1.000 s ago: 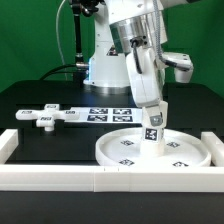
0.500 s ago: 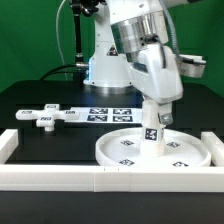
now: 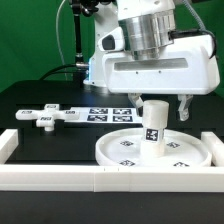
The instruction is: Assemble round table
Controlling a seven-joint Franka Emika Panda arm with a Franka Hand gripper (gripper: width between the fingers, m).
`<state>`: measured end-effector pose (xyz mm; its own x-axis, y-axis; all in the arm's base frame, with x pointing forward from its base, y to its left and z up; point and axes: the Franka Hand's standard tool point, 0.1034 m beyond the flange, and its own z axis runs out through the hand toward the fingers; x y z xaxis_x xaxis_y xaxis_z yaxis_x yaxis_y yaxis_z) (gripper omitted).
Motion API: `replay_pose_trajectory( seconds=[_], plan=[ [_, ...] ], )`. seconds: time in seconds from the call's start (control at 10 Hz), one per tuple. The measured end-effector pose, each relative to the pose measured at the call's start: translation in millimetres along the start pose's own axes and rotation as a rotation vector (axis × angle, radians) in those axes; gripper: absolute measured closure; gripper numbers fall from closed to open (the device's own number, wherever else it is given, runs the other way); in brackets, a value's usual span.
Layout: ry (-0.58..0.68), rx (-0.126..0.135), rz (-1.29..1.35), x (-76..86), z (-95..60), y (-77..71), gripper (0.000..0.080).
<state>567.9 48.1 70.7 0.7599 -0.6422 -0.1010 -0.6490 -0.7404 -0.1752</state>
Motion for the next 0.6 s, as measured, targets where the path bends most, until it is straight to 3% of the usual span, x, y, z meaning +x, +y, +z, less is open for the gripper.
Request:
replay_pose_trajectory(
  seconds=[0.3, 0.4, 0.6],
  plan=[
    [0.001, -0.003, -0.211, 0.8, -0.1, 1.0, 0.0151],
    [0.007, -0.026, -0.358, 1.4, -0.2, 1.9, 0.0151],
    [0.009, -0.046, -0.569, 2.5, -0.7, 2.9, 0.0151]
  ],
)
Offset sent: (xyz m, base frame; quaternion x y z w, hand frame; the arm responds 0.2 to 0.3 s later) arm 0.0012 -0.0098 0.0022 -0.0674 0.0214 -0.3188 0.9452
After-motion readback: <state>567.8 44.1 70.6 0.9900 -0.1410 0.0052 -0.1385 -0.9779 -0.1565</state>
